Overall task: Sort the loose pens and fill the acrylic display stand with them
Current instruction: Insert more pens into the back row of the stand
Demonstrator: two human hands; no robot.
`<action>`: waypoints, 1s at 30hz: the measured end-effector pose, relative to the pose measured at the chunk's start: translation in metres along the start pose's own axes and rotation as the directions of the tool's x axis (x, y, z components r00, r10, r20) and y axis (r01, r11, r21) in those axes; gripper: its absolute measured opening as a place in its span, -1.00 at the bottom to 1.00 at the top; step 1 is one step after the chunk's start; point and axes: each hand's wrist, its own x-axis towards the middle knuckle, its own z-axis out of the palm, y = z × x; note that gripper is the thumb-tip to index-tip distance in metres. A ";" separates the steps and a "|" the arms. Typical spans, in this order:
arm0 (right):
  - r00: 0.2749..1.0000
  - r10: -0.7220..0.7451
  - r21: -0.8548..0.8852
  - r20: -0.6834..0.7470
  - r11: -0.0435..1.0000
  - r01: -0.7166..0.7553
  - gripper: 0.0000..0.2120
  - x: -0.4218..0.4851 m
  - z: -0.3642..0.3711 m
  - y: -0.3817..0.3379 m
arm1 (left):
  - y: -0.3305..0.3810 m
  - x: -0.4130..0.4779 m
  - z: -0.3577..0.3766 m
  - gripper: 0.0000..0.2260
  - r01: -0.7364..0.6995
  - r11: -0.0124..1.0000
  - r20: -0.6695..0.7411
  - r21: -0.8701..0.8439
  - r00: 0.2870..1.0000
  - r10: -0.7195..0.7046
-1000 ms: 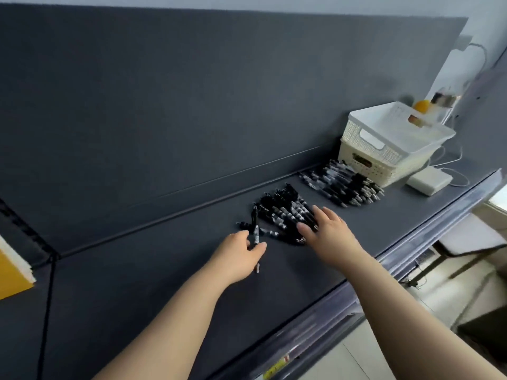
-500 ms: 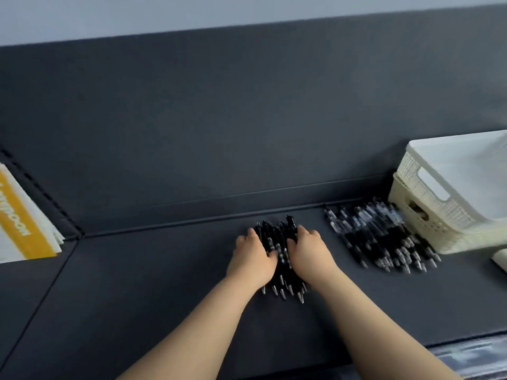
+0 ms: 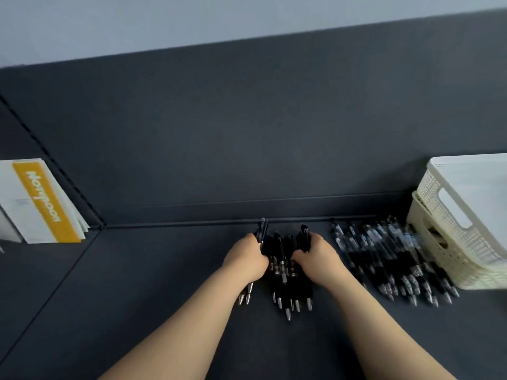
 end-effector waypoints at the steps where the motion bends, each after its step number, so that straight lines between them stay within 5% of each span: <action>1: 1.000 -0.014 0.012 -0.003 1.000 0.014 -0.80 0.001 -0.003 0.001 | -0.007 0.002 -0.001 -0.84 0.036 0.984 0.011 -0.172 0.999 -0.035; 3: 0.999 -0.049 0.050 -0.020 0.998 0.050 -0.89 0.001 -0.010 -0.001 | -0.020 0.001 -0.006 -0.90 0.140 0.827 0.072 -0.544 0.990 -0.120; 6: 0.991 -0.117 0.116 -0.060 0.986 0.123 -0.93 -0.003 -0.022 -0.017 | -0.033 -0.012 -0.021 -0.90 0.217 0.506 0.141 -0.835 0.973 -0.184; 15: 0.926 -0.349 0.410 0.142 0.872 0.266 -0.85 -0.054 0.049 -0.102 | -0.095 -0.075 -0.073 -0.87 0.218 -0.080 0.226 -0.973 0.968 -0.106; 18: 0.873 -0.442 0.440 0.206 0.839 0.321 -0.89 -0.079 0.098 -0.134 | -0.138 -0.101 -0.093 -0.87 0.149 -0.141 0.167 -0.979 0.978 -0.125; 30: 0.670 -0.666 0.421 0.328 0.738 0.528 -0.84 -0.232 0.327 -0.286 | -0.368 -0.229 -0.189 -0.79 -0.172 -0.110 -0.149 -0.979 0.970 -0.193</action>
